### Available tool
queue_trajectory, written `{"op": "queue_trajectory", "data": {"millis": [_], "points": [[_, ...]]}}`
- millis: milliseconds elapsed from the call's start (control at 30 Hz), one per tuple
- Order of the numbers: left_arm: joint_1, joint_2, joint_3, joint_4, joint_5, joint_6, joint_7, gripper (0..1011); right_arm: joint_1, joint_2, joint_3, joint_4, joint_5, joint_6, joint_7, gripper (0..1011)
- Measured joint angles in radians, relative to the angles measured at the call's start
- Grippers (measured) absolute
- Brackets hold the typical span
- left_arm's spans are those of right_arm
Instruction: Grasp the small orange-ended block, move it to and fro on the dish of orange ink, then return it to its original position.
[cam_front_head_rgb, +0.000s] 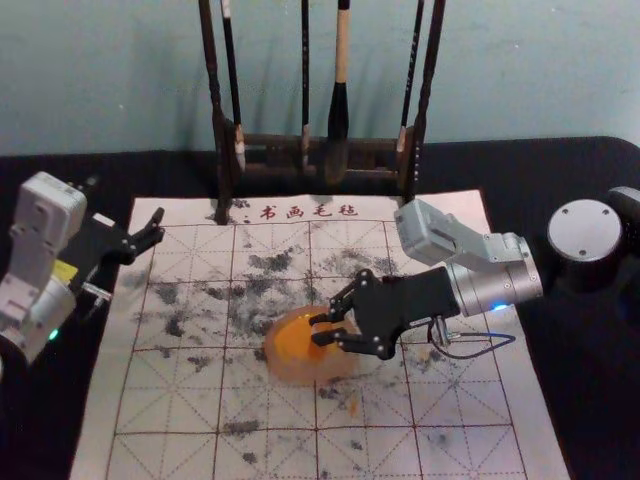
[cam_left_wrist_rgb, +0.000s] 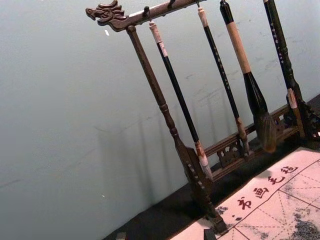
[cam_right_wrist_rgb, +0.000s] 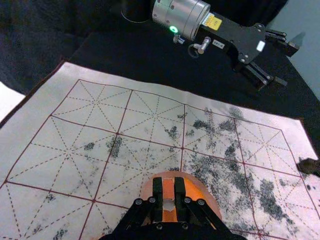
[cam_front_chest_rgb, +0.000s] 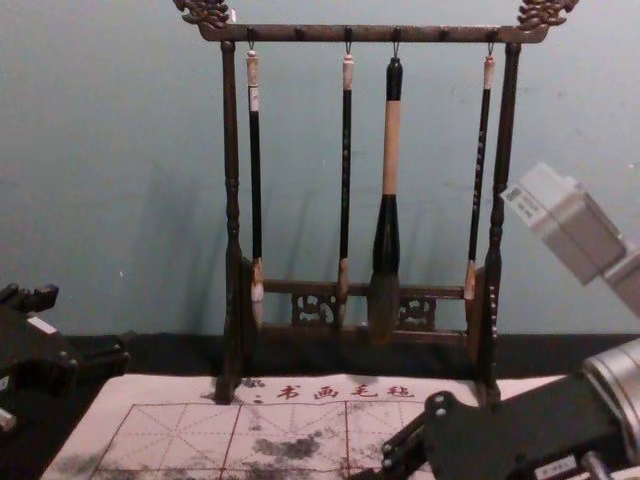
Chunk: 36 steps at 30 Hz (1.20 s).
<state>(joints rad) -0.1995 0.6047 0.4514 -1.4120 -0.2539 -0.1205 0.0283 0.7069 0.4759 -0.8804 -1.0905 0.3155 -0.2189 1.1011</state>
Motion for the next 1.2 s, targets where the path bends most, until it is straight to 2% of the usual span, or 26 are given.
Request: {"op": "queue_trajectory", "data": {"millis": [300,767,1200], "points": [[0.0,0.0,0.0,0.0,0.0,0.0,0.0,1001,0.011,-0.021,-0.007,0.023,-0.001,-0.01,0.008,136],[0.0,0.0,0.0,0.0,0.0,0.0,0.0,1001,0.045,-0.079,-0.013,0.104,0.0,-0.039,0.027,136],[0.0,0.0,0.0,0.0,0.0,0.0,0.0,1001,0.067,-0.111,-0.016,0.161,-0.004,-0.059,0.032,136]]}}
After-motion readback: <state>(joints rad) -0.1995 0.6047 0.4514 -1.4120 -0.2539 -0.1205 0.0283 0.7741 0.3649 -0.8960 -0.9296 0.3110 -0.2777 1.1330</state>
